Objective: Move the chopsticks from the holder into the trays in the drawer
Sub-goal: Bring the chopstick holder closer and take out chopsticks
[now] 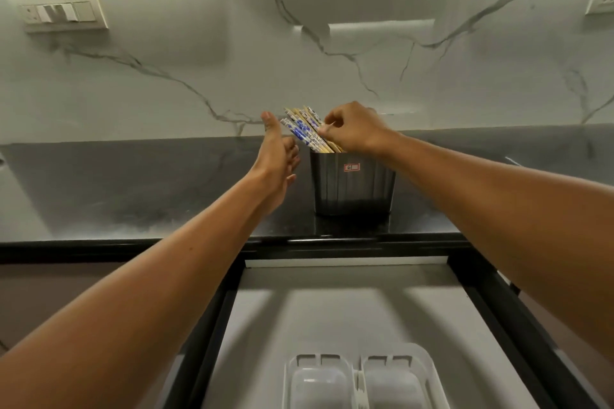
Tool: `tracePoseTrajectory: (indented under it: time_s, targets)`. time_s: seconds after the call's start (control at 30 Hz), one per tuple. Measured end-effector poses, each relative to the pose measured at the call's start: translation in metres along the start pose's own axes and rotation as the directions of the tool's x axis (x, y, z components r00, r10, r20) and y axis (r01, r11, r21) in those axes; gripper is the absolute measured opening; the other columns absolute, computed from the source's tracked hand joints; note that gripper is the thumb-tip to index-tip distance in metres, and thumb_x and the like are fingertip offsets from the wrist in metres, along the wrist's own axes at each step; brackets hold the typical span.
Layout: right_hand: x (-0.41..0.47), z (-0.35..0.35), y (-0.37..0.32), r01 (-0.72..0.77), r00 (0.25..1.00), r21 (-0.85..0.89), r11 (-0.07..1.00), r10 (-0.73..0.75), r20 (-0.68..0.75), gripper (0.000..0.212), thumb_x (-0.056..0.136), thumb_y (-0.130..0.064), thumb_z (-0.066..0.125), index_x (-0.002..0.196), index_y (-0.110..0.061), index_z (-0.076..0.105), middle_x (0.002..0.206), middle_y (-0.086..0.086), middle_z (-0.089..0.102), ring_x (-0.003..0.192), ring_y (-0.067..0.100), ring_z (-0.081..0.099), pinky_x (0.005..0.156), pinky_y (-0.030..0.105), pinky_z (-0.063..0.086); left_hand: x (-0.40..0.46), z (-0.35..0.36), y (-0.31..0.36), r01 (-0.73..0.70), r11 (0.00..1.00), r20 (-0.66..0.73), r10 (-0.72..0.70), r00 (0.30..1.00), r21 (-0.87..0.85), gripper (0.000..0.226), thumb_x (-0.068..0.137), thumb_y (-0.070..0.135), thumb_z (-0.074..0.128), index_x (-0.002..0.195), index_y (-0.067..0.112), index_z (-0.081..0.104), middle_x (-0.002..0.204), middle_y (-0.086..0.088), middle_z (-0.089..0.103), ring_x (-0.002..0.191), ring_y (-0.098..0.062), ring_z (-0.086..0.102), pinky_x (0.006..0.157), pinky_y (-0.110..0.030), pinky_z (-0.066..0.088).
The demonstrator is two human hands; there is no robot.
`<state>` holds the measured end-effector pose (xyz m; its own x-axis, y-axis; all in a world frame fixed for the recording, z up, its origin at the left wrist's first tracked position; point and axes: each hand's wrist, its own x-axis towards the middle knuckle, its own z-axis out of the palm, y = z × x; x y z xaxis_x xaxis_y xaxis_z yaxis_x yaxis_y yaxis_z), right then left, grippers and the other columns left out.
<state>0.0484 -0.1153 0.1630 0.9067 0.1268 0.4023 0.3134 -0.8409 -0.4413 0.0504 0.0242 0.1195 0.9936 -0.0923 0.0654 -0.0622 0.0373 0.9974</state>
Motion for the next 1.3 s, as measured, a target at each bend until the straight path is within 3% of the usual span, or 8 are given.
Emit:
tracePoseTrajectory:
  time_s: [0.17, 0.27, 0.33, 0.57, 0.77, 0.9, 1.03, 1.3]
  targets:
    - [0.01, 0.014, -0.003, 0.0, 0.992, -0.028, 1.0, 0.004, 0.124, 0.037, 0.09, -0.034, 0.061, 0.115, -0.007, 0.065, 0.116, 0.012, 0.066, 0.097, 0.022, 0.06, 0.078, 0.032, 0.047, 0.01, -0.003, -0.004, 0.0, 1.0, 0.022, 0.001, 1.0, -0.008, 0.079, 0.084, 0.075, -0.005, 0.08, 0.025, 0.055, 0.082, 0.007, 0.046, 0.076, -0.007, 0.042, 0.07, -0.029, 0.032]
    - [0.011, 0.022, -0.001, -0.014, 0.994, -0.039, 0.999, 0.018, 0.111, 0.031, 0.09, -0.031, 0.063, 0.112, -0.009, 0.066, 0.112, 0.012, 0.067, 0.086, 0.017, 0.057, 0.064, 0.024, 0.044, 0.013, -0.002, -0.004, 0.011, 1.0, 0.08, -0.011, 0.997, 0.003, 0.096, 0.083, 0.073, -0.01, 0.141, 0.022, 0.047, 0.146, 0.002, 0.046, 0.138, -0.016, 0.033, 0.113, -0.044, 0.018]
    - [0.013, 0.025, 0.0, -0.032, 0.996, -0.036, 0.999, 0.035, 0.081, 0.031, 0.088, -0.032, 0.064, 0.11, -0.01, 0.066, 0.105, 0.011, 0.068, 0.08, 0.017, 0.057, 0.058, 0.021, 0.043, 0.01, 0.001, -0.001, -0.008, 1.0, 0.099, 0.007, 0.995, 0.01, 0.097, 0.081, 0.075, -0.01, 0.147, 0.022, 0.036, 0.156, -0.001, 0.033, 0.147, -0.019, 0.019, 0.117, -0.05, 0.004]
    - [0.02, 0.026, 0.002, -0.101, 0.994, 0.014, 0.995, 0.1, 0.032, 0.024, 0.091, -0.027, 0.061, 0.105, -0.008, 0.068, 0.087, 0.007, 0.064, 0.069, 0.014, 0.055, 0.053, 0.023, 0.04, 0.007, 0.003, 0.006, -0.057, 0.998, 0.07, 0.054, 0.996, 0.039, 0.087, 0.089, 0.067, -0.003, 0.148, 0.014, 0.033, 0.156, -0.015, 0.028, 0.146, -0.034, 0.015, 0.118, -0.051, 0.006]
    - [0.029, 0.01, 0.007, -0.105, 0.994, 0.007, 0.994, 0.105, 0.007, 0.024, 0.09, -0.022, 0.063, 0.108, -0.006, 0.069, 0.092, 0.009, 0.069, 0.074, 0.016, 0.06, 0.06, 0.025, 0.046, 0.006, -0.011, 0.006, -0.059, 0.993, -0.042, 0.063, 0.997, 0.102, 0.08, 0.095, 0.061, 0.006, 0.141, 0.007, 0.042, 0.149, -0.011, 0.041, 0.137, -0.024, 0.039, 0.116, -0.045, 0.025]
    - [0.037, 0.014, 0.006, -0.1, 0.994, -0.044, 0.994, 0.102, 0.047, 0.03, 0.088, -0.022, 0.066, 0.112, -0.004, 0.066, 0.103, 0.012, 0.068, 0.078, 0.016, 0.058, 0.061, 0.023, 0.046, 0.007, -0.015, 0.001, -0.03, 0.997, -0.028, 0.032, 0.999, 0.065, 0.077, 0.092, 0.066, 0.005, 0.106, 0.015, 0.061, 0.102, -0.001, 0.056, 0.101, -0.019, 0.051, 0.085, -0.033, 0.039]
    - [0.045, 0.031, 0.005, -0.094, 0.992, -0.123, 0.988, 0.103, 0.067, 0.029, 0.086, -0.02, 0.067, 0.112, -0.008, 0.066, 0.102, 0.012, 0.067, 0.083, 0.02, 0.06, 0.07, 0.03, 0.049, 0.006, -0.009, -0.007, 0.055, 0.998, 0.086, -0.052, 0.995, -0.036, 0.089, 0.091, 0.066, 0.003, 0.145, 0.001, 0.031, 0.147, -0.016, 0.043, 0.136, -0.026, 0.041, 0.114, -0.042, 0.025]
    - [0.047, 0.035, 0.009, -0.122, 0.987, -0.285, 0.951, 0.146, 0.065, 0.034, 0.085, -0.022, 0.065, 0.115, -0.006, 0.058, 0.097, 0.014, 0.063, 0.087, 0.027, 0.061, 0.077, 0.039, 0.054, 0.007, -0.01, -0.009, 0.08, 0.993, 0.084, -0.072, 0.994, -0.089, 0.087, 0.092, 0.065, 0.003, 0.147, 0.002, 0.028, 0.149, -0.015, 0.042, 0.137, -0.024, 0.041, 0.113, -0.037, 0.025]
